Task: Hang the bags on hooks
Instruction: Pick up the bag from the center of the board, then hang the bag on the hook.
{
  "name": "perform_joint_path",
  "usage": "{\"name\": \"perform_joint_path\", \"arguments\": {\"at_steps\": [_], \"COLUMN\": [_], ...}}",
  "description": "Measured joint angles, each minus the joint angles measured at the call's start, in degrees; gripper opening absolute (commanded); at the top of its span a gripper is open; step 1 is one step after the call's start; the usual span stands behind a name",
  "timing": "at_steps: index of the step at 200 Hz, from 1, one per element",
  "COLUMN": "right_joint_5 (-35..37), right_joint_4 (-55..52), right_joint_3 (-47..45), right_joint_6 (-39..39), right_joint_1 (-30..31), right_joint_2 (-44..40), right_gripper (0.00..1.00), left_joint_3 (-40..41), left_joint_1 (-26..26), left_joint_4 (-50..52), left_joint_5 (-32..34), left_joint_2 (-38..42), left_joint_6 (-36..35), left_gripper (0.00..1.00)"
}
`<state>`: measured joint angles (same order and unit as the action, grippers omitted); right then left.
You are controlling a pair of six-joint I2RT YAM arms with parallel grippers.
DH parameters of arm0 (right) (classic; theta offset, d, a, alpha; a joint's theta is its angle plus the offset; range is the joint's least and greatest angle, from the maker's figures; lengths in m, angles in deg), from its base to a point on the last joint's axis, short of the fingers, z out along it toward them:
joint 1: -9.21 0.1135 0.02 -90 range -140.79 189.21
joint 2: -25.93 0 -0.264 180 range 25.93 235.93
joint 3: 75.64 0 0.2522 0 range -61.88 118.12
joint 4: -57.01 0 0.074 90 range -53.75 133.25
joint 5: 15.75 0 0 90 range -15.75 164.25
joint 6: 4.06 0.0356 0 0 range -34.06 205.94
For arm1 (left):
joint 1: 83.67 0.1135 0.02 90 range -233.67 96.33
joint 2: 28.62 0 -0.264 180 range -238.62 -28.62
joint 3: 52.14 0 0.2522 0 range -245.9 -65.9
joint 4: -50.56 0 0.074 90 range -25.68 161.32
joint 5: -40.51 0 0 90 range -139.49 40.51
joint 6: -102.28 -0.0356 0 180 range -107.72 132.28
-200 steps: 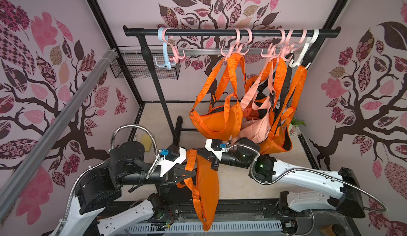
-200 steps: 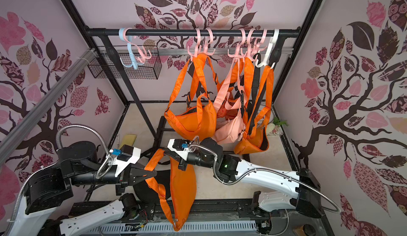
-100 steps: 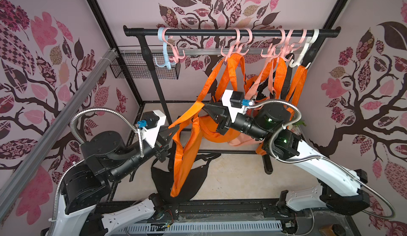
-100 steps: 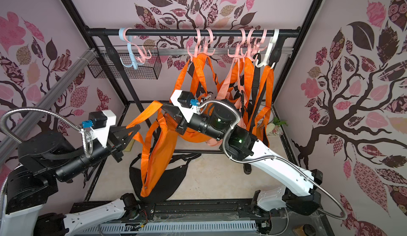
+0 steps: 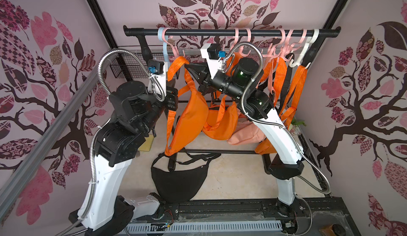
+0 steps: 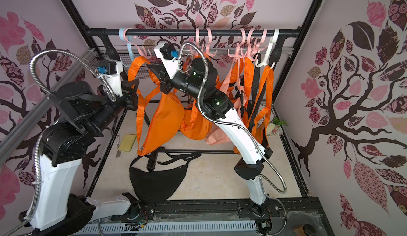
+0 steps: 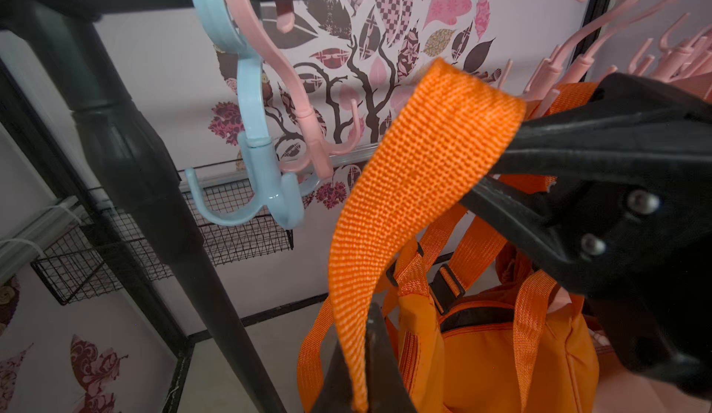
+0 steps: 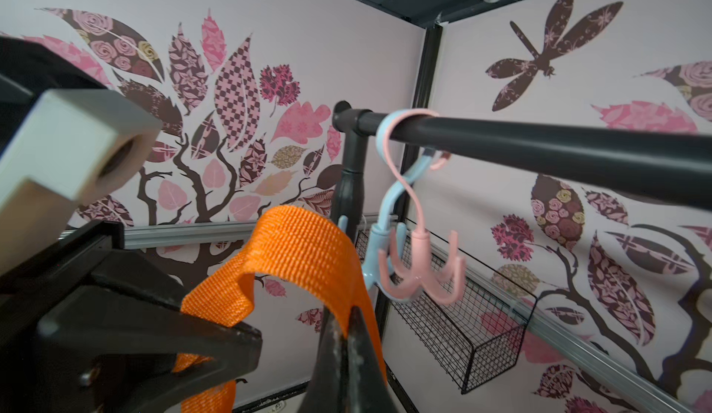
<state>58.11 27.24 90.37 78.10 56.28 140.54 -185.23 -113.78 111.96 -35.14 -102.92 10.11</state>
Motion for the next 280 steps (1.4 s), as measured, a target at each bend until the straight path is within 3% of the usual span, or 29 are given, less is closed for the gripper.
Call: {"name": "perform_joint_path", "arguments": {"at_steps": [41, 88, 133, 228, 280], "right_joint_5": [-2.05, -6.25, -8.09, -10.69, -10.45], "right_joint_4": [4.0, 10.69, 15.41, 24.94, 29.16], "right_joint_3": [2.4, 3.23, 4.26, 4.35, 4.35], "right_joint_6": [2.03, 6.54, 9.27, 14.97, 15.15], "right_joint_1": [-2.23, -6.51, -7.93, -8.87, -8.74], "right_joint_2": [2.62, 6.1, 10.4, 12.41, 13.55], "right_gripper": [0.0, 0.0, 0.0, 0.0, 0.0], "left_joint_3": [-6.19, -15.54, -20.61, -23.87, -18.82], "left_joint_1": [3.34, 3.8, 8.07, 9.11, 9.14], "left_joint_4": [0.66, 2.6, 5.42, 3.54, -0.63], "left_joint_5": [-5.66, -7.78, -10.6, -11.19, -4.98], "left_joint_2": [-6.23, -12.55, -17.38, -20.44, -15.61], "left_joint_6": [4.2, 6.75, 11.26, 18.88, 20.2], "left_gripper": [0.0, 0.0, 0.0, 0.0, 0.0]}}
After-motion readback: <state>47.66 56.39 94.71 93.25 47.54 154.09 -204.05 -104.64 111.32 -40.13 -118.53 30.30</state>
